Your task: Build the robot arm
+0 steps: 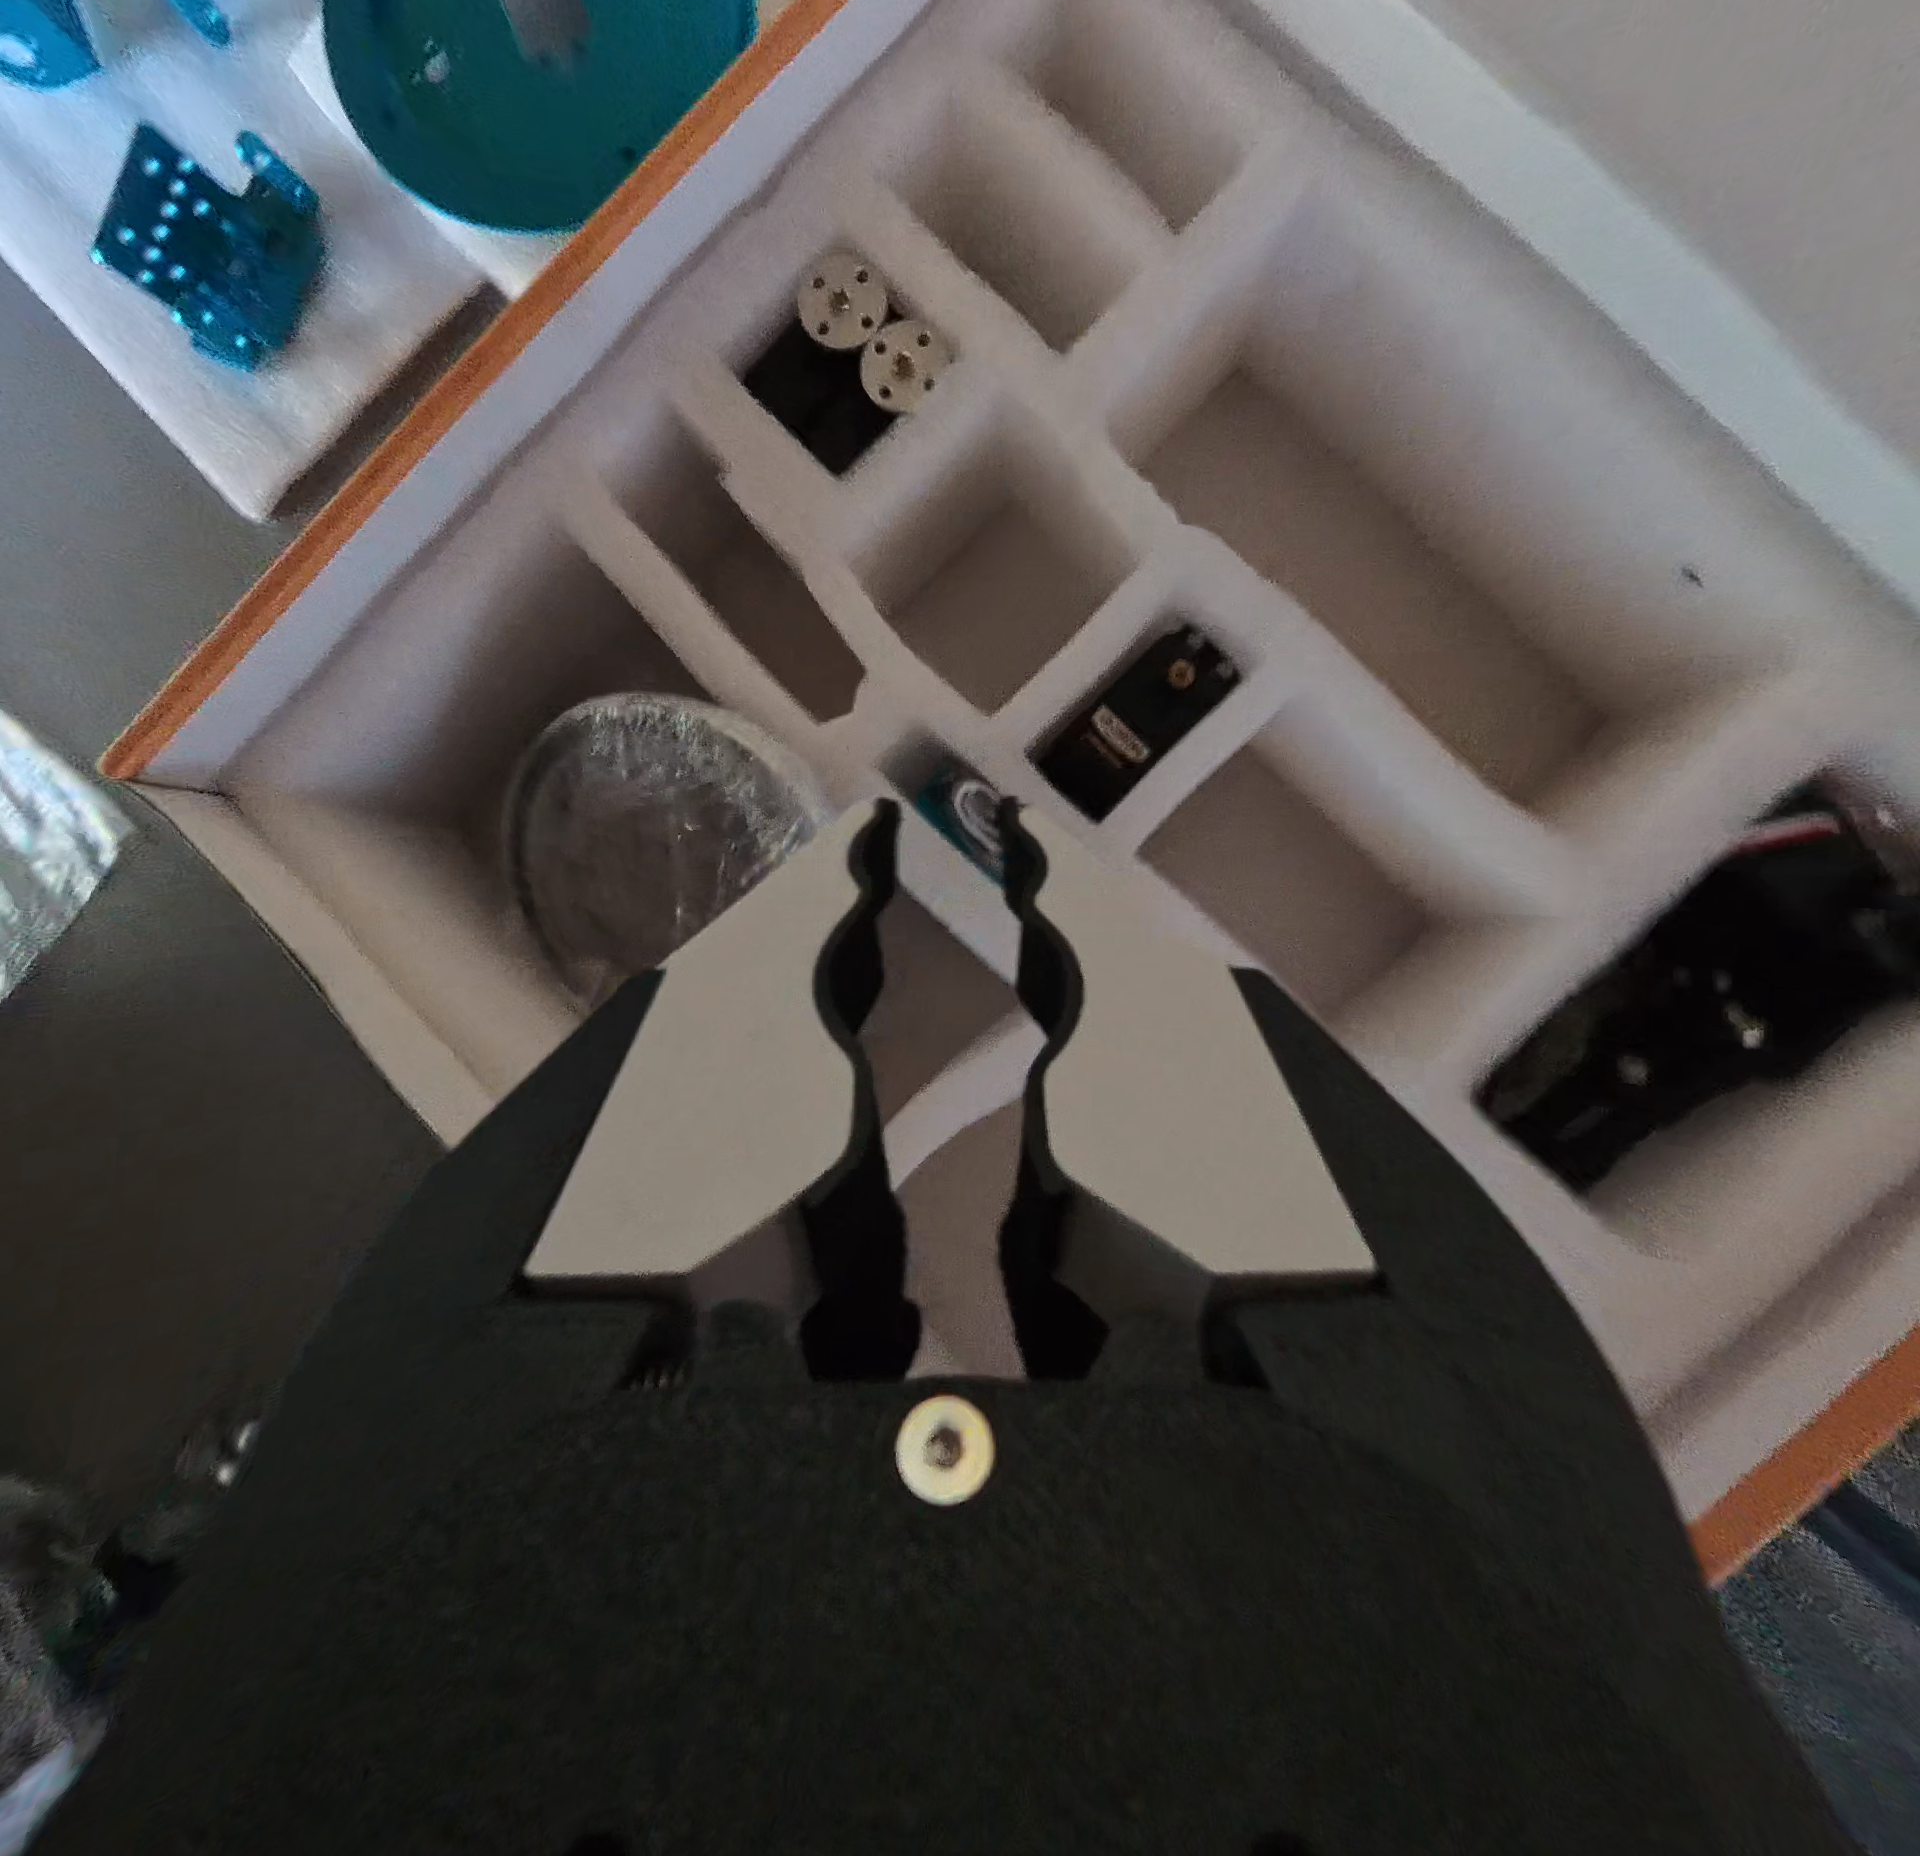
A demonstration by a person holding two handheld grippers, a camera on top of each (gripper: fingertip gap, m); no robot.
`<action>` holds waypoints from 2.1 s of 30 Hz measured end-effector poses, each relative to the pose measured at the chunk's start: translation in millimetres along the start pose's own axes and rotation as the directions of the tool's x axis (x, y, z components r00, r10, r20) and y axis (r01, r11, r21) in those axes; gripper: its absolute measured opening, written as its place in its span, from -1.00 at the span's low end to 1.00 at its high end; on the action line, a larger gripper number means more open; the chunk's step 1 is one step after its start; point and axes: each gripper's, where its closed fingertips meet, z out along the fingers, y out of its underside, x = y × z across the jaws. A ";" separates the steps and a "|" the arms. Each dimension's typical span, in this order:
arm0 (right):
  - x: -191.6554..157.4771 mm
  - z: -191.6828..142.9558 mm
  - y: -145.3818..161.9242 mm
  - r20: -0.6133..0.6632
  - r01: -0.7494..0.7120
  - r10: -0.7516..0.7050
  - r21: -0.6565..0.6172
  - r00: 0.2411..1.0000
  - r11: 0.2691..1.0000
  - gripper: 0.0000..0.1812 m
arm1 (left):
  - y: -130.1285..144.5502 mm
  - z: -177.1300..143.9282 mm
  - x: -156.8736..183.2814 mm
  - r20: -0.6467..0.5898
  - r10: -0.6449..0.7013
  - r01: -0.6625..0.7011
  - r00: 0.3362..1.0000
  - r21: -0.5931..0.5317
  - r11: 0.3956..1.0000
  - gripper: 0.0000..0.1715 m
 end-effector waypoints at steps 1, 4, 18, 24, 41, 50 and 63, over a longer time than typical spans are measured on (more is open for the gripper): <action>1.7 3.6 -2.6 0.038 0.001 0.001 -0.033 0.999 0.999 -0.87 | 0.4 -1.1 0.7 0.001 0.006 -0.006 1.000 0.000 1.000 -0.21; -10.3 9.1 -5.6 0.143 -0.075 0.082 -0.051 0.986 0.996 -0.89 | 1.8 -5.7 1.4 0.011 0.027 -0.027 1.000 0.004 1.000 -0.21; -1.2 39.2 15.5 -0.203 -0.140 0.068 -0.367 0.977 0.920 -0.96 | 7.1 0.8 13.9 -0.022 0.013 -0.013 1.000 -0.002 1.000 -0.21; -2.5 44.6 17.6 -0.217 -0.339 0.278 -0.334 0.936 0.879 -0.99 | 4.0 0.4 22.7 -0.035 0.051 -0.051 0.998 0.008 0.999 -0.21; 3.9 -2.0 19.7 -0.065 -0.197 0.187 -0.235 0.980 0.952 -0.73 | 7.4 -3.9 28.4 -0.042 0.075 -0.074 0.996 0.017 0.997 -0.25; 7.1 17.1 18.7 -0.191 -0.248 0.215 -0.166 0.958 0.954 -0.93 | 11.7 -10.1 28.9 -0.033 0.092 -0.092 0.995 0.014 0.996 -0.25; -0.7 -55.0 -23.4 0.024 -0.397 0.396 0.088 0.918 0.914 -1.00 | 9.1 -9.2 32.5 -0.059 0.090 -0.089 0.994 0.020 0.996 -0.25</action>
